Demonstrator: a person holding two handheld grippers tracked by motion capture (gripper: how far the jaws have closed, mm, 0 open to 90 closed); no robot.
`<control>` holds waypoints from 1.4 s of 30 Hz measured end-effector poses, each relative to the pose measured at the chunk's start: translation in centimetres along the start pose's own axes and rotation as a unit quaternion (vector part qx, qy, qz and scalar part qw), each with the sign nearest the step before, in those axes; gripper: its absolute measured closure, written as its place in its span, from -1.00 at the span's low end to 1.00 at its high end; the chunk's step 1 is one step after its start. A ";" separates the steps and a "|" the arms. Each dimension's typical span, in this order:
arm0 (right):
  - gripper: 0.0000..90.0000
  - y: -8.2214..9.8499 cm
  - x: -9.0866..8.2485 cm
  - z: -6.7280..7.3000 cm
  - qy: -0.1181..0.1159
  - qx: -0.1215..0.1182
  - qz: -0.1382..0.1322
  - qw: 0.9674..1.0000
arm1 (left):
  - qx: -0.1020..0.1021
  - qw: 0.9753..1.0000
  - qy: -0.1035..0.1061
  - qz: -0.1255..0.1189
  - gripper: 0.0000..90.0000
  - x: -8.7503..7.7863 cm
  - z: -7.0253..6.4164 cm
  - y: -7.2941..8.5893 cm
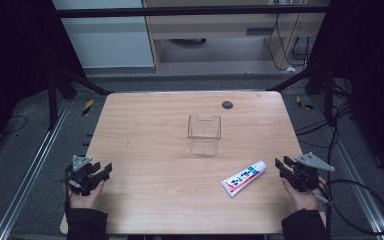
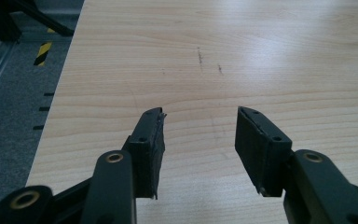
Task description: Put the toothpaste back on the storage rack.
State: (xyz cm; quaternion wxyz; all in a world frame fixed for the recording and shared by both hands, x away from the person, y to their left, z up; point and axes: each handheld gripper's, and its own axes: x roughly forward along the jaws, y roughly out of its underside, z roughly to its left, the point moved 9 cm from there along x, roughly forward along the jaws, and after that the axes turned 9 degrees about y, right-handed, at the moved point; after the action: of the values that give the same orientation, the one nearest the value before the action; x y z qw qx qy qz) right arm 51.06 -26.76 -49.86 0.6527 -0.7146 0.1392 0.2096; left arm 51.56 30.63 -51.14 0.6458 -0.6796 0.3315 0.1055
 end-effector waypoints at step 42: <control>1.00 -0.2 6.5 5.2 -0.058 -0.062 0.096 0.992 | 0.034 0.999 0.019 0.027 0.37 1.1 -1.7 0.5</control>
State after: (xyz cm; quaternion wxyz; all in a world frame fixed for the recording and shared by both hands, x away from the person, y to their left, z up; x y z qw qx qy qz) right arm 56.24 -21.10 -53.10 0.5907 -0.7237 0.1562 0.3207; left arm 51.64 28.69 -51.95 0.6593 -0.6499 0.3652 0.0980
